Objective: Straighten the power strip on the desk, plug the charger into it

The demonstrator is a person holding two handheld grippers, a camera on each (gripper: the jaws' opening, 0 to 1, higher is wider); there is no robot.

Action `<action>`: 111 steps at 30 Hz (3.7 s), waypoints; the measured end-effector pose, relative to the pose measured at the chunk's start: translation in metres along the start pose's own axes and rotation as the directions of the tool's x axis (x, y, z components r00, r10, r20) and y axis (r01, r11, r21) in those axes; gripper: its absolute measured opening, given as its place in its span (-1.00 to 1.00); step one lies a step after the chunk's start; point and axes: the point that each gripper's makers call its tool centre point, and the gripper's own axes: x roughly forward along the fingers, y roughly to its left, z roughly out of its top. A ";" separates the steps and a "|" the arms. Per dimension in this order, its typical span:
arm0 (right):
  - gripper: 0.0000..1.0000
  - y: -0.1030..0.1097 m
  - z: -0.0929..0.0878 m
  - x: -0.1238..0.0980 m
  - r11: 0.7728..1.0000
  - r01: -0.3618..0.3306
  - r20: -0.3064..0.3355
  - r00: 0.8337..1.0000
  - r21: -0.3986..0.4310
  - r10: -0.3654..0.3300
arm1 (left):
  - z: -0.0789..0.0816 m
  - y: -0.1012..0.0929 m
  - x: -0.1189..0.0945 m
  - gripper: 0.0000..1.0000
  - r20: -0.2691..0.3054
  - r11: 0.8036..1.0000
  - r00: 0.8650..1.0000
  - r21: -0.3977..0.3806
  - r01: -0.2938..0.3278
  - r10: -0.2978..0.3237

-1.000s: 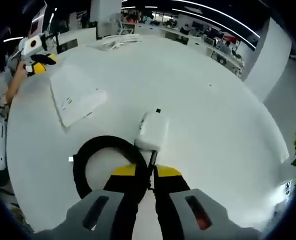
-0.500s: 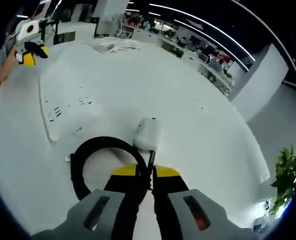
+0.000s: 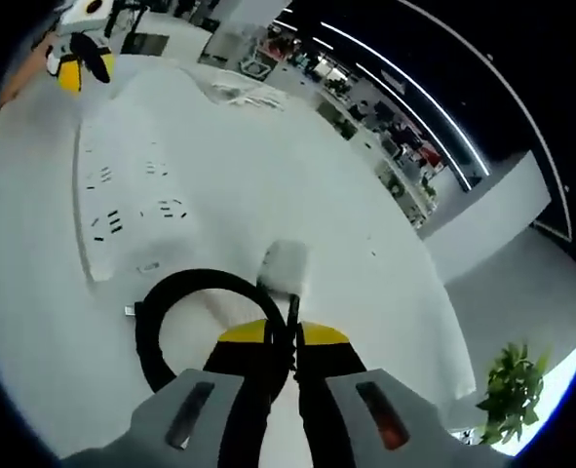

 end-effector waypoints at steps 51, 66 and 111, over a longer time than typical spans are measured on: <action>-0.85 0.070 0.053 -0.095 0.892 -0.274 -0.237 0.952 -0.361 0.196 | -0.008 -0.003 0.004 -0.55 -0.022 1.000 1.000 0.009 -0.001 0.002; -0.85 0.079 0.055 -0.089 0.860 -0.314 -0.273 0.938 -0.402 0.215 | -0.007 -0.004 0.004 -0.55 -0.021 1.000 1.000 0.011 0.002 -0.002; -0.82 0.080 0.091 -0.080 0.580 -0.545 -0.505 0.826 -0.606 0.249 | -0.004 -0.007 0.004 -0.55 -0.020 1.000 1.000 0.018 0.006 -0.005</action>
